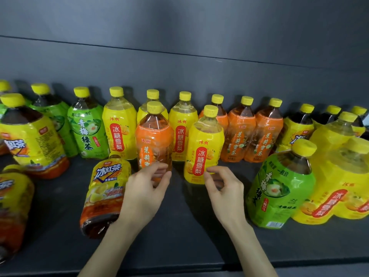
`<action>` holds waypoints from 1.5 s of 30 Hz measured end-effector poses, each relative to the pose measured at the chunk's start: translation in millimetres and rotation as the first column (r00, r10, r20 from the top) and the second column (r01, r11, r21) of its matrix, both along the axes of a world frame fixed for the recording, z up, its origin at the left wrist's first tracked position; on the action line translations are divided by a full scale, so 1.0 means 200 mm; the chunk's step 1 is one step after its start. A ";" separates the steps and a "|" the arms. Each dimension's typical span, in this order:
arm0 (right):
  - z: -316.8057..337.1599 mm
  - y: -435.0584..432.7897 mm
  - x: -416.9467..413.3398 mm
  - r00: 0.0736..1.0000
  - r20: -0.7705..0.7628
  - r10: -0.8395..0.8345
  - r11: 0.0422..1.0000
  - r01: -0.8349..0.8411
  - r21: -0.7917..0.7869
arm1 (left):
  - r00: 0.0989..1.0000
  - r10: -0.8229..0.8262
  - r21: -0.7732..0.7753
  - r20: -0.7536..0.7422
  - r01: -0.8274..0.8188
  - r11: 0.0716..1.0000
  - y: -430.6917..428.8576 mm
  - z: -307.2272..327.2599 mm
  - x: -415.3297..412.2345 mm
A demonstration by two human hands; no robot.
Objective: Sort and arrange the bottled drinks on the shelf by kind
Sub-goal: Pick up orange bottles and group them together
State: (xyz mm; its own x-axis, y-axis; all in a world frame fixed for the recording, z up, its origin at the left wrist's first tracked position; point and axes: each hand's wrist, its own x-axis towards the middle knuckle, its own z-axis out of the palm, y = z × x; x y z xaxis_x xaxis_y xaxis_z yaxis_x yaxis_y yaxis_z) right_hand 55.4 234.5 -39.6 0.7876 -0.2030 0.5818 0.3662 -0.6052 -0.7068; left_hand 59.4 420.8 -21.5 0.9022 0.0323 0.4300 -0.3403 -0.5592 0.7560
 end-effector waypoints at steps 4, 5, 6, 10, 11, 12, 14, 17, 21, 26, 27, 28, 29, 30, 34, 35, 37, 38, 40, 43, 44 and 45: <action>0.05 0.16 -0.01 0.996 -0.035 0.078 0.997 -0.078 0.009 | 0.990 0.116 -0.033 0.077 -0.114 0.993 0.20 0.08 -0.06; 0.05 0.20 -0.01 0.994 -0.038 0.100 0.995 -0.099 0.019 | 0.985 0.151 -0.036 0.085 -0.148 0.988 0.26 0.08 -0.07; 0.05 0.25 -0.02 0.991 -0.042 0.126 0.992 -0.125 0.030 | 0.980 0.183 -0.037 0.081 -0.180 0.983 0.31 0.08 -0.07; 0.02 0.48 -0.02 0.968 -0.099 0.230 0.972 -0.225 0.061 | 0.968 0.252 -0.039 -0.002 -0.252 0.967 0.52 0.02 -0.06; 0.01 0.53 -0.02 0.965 -0.124 0.233 0.972 -0.225 0.072 | 0.967 0.253 -0.036 -0.040 -0.254 0.966 0.56 0.00 -0.05; 0.00 0.59 -0.02 0.961 -0.156 0.226 0.973 -0.215 0.089 | 0.965 0.248 -0.037 -0.087 -0.252 0.967 0.60 -0.03 -0.05; -0.03 0.70 -0.02 0.953 -0.221 0.207 0.975 -0.182 0.129 | 0.956 0.228 -0.059 -0.183 -0.242 0.969 0.68 -0.07 -0.03; -0.05 0.82 -0.01 0.925 -0.333 0.184 0.974 -0.127 0.186 | 0.931 0.167 -0.153 -0.325 -0.226 0.962 0.74 -0.10 0.03; -0.09 0.85 -0.02 0.858 -0.475 0.193 0.955 -0.052 0.293 | 0.838 -0.015 -0.319 -0.545 -0.191 0.928 0.75 -0.14 0.07; -0.11 0.87 -0.03 0.783 -0.548 0.293 0.919 -0.072 0.387 | 0.803 -0.114 -0.367 -0.585 -0.136 0.920 0.71 -0.16 0.07; -0.10 0.87 -0.03 0.778 -0.530 0.336 0.897 -0.094 0.431 | 0.801 -0.122 -0.359 -0.586 -0.121 0.926 0.71 -0.15 0.08; -0.10 0.88 -0.03 0.773 -0.503 0.387 0.870 -0.124 0.478 | 0.797 -0.136 -0.357 -0.589 -0.106 0.928 0.71 -0.15 0.08; -0.10 0.87 -0.03 0.771 -0.475 0.425 0.849 -0.156 0.505 | 0.796 -0.154 -0.373 -0.586 -0.095 0.923 0.71 -0.15 0.08; -0.09 0.87 -0.03 0.771 -0.453 0.448 0.839 -0.187 0.512 | 0.799 -0.175 -0.403 -0.576 -0.091 0.911 0.71 -0.14 0.08; -0.07 0.86 -0.03 0.775 -0.347 0.528 0.798 -0.312 0.516 | 0.833 -0.256 -0.553 -0.491 -0.070 0.831 0.73 -0.10 0.05; -0.07 0.86 -0.03 0.783 -0.320 0.533 0.791 -0.327 0.518 | 0.848 -0.275 -0.592 -0.454 -0.056 0.804 0.74 -0.09 0.05; -0.05 0.87 -0.01 0.802 -0.270 0.532 0.783 -0.345 0.518 | 0.887 -0.276 -0.652 -0.369 -0.035 0.757 0.75 -0.06 0.07; -0.05 0.87 0.00 0.811 -0.248 0.531 0.784 -0.358 0.508 | 0.906 -0.265 -0.672 -0.329 -0.027 0.740 0.75 -0.04 0.08; -0.04 0.88 0.02 0.829 -0.211 0.519 0.794 -0.375 0.479 | 0.936 -0.246 -0.693 -0.253 0.002 0.721 0.76 0.00 0.09; -0.05 0.90 0.05 0.847 -0.173 0.503 0.801 -0.382 0.461 | 0.959 -0.233 -0.688 -0.163 0.058 0.723 0.77 0.03 0.12; -0.06 0.90 0.06 0.852 -0.169 0.495 0.809 -0.380 0.449 | 0.960 -0.238 -0.675 -0.146 0.079 0.733 0.78 0.03 0.13; -0.07 0.91 0.07 0.858 -0.169 0.484 0.819 -0.377 0.432 | 0.959 -0.247 -0.662 -0.135 0.098 0.743 0.78 0.03 0.13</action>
